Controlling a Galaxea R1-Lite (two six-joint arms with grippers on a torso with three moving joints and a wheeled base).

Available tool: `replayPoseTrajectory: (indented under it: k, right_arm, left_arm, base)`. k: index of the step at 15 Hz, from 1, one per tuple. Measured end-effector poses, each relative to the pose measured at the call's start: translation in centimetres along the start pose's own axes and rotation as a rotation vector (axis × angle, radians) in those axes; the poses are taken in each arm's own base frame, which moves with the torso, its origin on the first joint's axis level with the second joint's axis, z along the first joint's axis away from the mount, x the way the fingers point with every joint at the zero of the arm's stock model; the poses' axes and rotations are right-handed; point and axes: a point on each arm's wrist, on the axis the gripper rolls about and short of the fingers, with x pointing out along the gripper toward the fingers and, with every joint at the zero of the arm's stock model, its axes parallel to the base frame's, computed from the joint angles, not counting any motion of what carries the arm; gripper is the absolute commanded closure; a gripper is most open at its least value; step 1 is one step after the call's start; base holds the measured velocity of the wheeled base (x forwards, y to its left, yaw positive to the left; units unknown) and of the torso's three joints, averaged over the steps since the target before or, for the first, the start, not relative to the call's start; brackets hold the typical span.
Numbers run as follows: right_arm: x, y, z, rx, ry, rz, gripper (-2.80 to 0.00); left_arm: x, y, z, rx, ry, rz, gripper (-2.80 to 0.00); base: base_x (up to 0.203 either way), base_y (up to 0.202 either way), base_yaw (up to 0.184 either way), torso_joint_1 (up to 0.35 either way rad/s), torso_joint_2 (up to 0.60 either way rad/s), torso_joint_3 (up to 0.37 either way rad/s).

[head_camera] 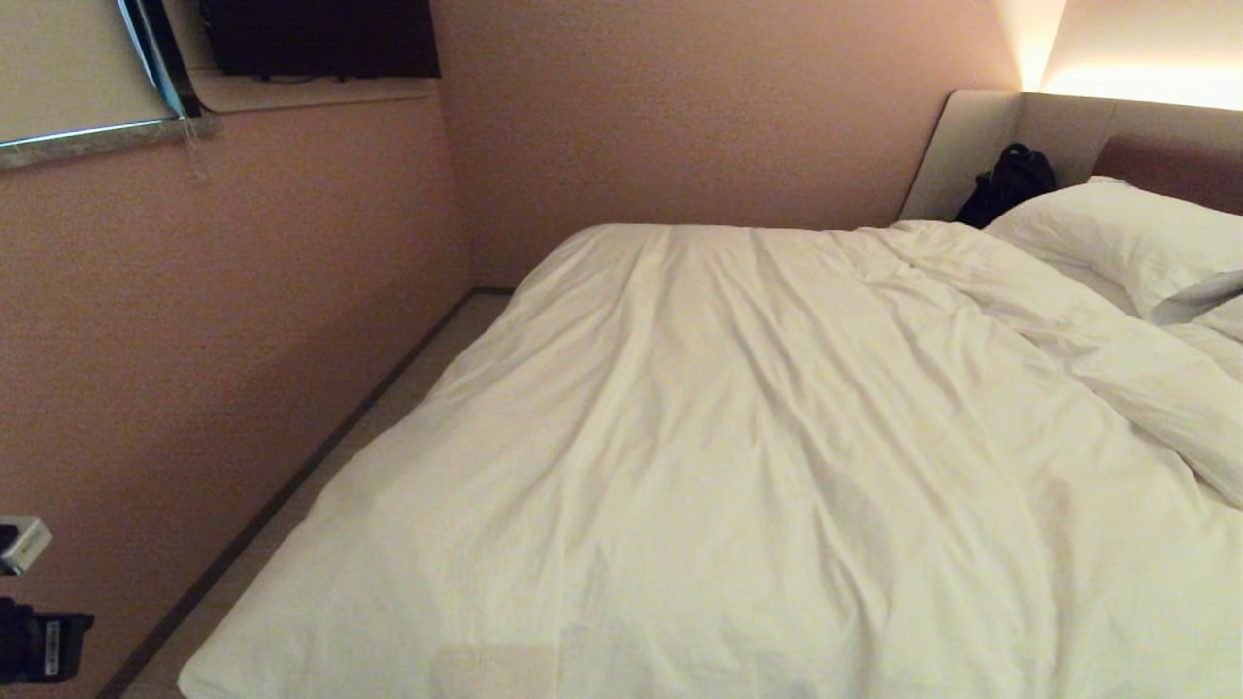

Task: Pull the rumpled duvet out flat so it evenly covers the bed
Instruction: Flatten the corners of the folded blanket

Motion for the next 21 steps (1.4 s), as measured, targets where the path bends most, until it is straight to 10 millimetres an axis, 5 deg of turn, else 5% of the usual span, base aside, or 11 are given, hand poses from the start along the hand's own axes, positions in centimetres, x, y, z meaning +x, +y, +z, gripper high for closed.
replayPoseTrajectory:
  k: [6,12,17,21]
  right_arm:
    - [0.0,0.0,0.0,0.000,0.000,0.001,0.00]
    - [0.0,0.0,0.0,0.000,0.000,0.001,0.00]
    - [0.0,0.0,0.0,0.000,0.000,0.001,0.00]
    - [0.0,0.0,0.0,0.000,0.000,0.000,0.00]
  left_arm:
    - [-5.5,-0.5,4.1,-0.164,-0.203,0.072,0.00]
    - [-16.5,-3.7,8.4,-0.478,-0.388,0.071,0.00]
    - [-21.9,-7.1,6.9,-0.597,-0.408,0.056,0.00]
    - [-26.4,-11.6,3.7,-0.572,-0.444,0.022,0.00]
  base:
    - [0.000,0.000,0.000,0.000,0.00,0.000]
    - [0.000,0.000,0.000,0.000,0.00,0.000]
    - [0.000,0.000,0.000,0.000,0.00,0.000]
    - [0.000,0.000,0.000,0.000,0.00,0.000]
